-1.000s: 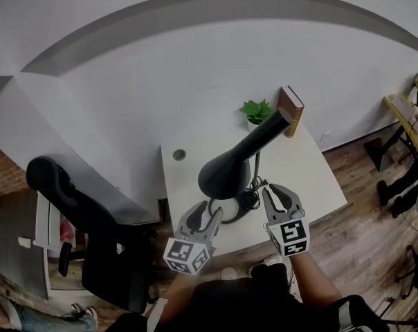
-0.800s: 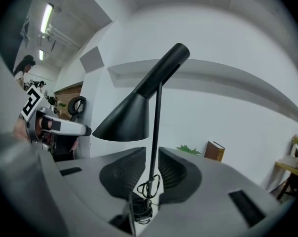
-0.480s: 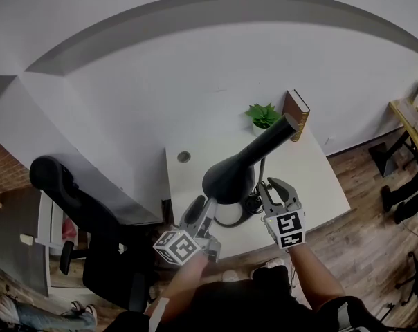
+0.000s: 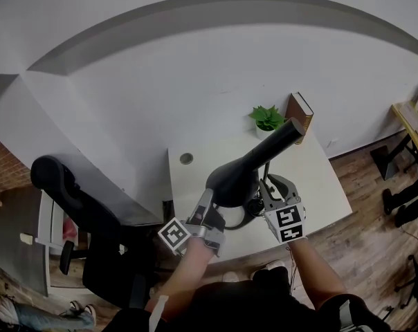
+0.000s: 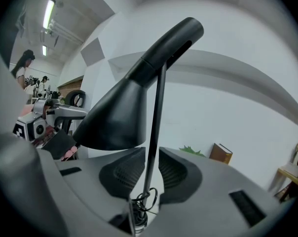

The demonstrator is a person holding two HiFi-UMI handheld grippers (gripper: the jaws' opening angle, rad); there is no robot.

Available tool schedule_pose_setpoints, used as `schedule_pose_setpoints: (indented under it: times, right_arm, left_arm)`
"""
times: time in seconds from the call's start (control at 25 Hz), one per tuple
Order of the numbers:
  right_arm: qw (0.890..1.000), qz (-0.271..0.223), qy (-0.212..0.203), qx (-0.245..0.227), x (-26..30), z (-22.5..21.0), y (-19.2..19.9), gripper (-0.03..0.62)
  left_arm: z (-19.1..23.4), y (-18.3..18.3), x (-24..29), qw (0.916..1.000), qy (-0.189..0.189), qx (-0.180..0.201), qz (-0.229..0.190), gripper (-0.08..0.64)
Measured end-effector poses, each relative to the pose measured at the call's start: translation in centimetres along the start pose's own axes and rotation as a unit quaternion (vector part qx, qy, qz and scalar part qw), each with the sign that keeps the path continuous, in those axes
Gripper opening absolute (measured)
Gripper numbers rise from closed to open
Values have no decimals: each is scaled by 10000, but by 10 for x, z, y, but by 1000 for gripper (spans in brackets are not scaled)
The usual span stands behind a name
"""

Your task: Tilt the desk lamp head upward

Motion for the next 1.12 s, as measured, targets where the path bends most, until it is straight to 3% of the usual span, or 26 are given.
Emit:
schedule_pose_setpoints:
  times: [0.12, 0.28, 0.4, 0.8, 1.12]
  right_arm:
    - [10000, 64, 43, 36, 2, -1, 0, 57]
    - [9999, 28, 47, 94, 3, -2, 0, 41]
    - [9998, -15, -21, 186, 2, -3, 0, 38]
    - [9999, 52, 5, 127, 2, -3, 2, 38]
    - [9999, 82, -19, 86, 3, -2, 0, 40]
  left_arm:
    - [10, -1, 1, 9976, 189, -620, -233, 172]
    - [6, -4, 2, 9949, 516, -815, -290, 77]
    - [5, -3, 3, 9932, 620, -948, -284, 67]
    - [5, -5, 3, 9931, 620, -955, -263, 64]
    - [-21, -28, -4, 9972, 644, -223, -313, 61]
Point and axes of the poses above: the fingertips, and each gripper's own axes: x forward along the fingers, z to its left, y out of its underside, the point moved 3 cm from there along -x, backward along the fingers, and after that the axes turned 9 degrees about z, right-handed, at the moved point
